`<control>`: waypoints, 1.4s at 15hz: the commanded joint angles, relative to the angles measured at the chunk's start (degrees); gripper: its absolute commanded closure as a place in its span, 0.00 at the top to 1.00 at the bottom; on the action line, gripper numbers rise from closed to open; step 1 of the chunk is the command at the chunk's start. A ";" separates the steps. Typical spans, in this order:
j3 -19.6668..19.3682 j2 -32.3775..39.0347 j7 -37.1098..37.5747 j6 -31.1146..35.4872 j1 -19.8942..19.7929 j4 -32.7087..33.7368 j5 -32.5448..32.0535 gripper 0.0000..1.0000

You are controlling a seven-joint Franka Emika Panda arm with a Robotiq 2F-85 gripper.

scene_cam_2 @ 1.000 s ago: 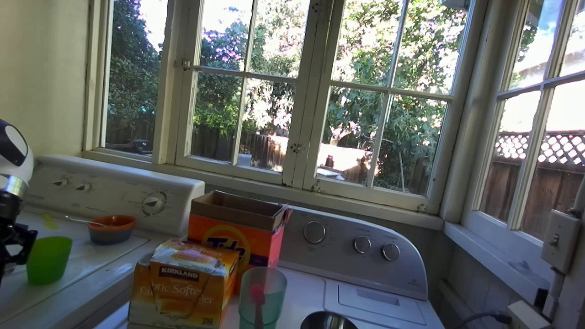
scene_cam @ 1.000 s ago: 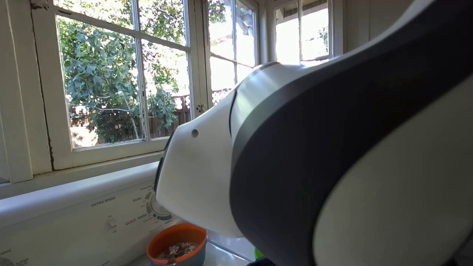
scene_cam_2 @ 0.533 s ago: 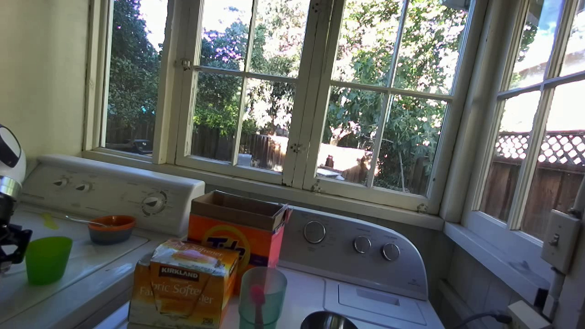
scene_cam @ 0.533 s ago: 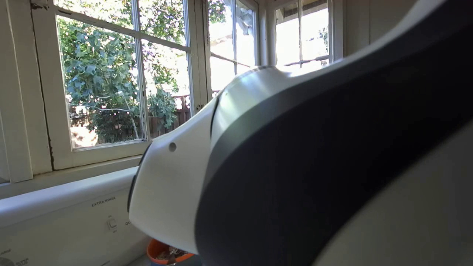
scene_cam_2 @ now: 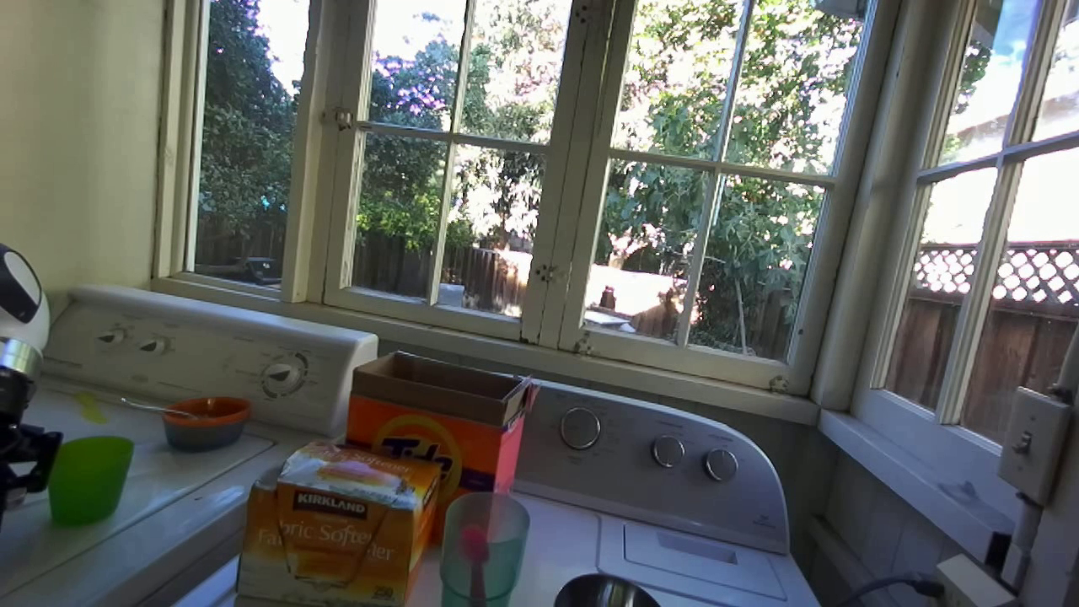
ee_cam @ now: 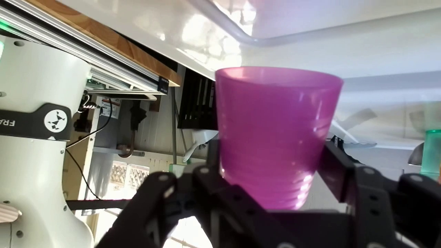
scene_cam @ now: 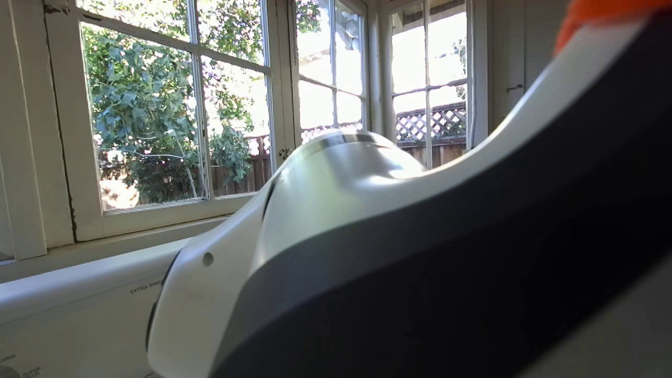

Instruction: Flip the purple cup upside down

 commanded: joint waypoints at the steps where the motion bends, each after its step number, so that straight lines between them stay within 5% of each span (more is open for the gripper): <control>1: -0.98 3.06 0.84 -2.79 1.47 3.82 -0.79 0.46; 21: -1.57 9.04 0.12 -5.43 3.21 11.96 -1.74 0.46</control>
